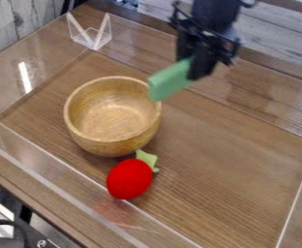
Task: Put the green block in the brown bowl
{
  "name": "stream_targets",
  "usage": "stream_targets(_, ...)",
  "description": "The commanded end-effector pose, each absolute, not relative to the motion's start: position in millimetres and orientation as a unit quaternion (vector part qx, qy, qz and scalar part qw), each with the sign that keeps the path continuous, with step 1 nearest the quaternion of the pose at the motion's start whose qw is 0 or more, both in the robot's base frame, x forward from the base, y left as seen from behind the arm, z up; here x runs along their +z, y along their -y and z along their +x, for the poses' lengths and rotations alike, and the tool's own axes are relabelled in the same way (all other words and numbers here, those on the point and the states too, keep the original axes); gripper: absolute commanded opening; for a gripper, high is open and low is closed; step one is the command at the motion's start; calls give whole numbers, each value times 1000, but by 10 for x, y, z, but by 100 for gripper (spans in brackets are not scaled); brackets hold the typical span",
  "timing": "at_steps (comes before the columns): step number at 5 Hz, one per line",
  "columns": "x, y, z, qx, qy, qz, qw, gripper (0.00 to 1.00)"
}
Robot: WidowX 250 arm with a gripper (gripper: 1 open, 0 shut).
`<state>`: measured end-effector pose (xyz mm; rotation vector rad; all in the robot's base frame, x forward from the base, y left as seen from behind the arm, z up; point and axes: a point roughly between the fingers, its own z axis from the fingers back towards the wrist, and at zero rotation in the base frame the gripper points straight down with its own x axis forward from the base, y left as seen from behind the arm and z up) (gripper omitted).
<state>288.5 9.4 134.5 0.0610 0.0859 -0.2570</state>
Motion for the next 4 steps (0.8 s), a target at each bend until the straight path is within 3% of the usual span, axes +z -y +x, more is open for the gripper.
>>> stream_targets(1, 1471, -530, 2712, -88, -23, 37, 995, 0)
stream_targets(3, 1486, -1332, 2436, -44, -23, 41, 998, 0)
stream_targets(4, 1393, -1517, 2331, -50, -28, 37, 998, 0)
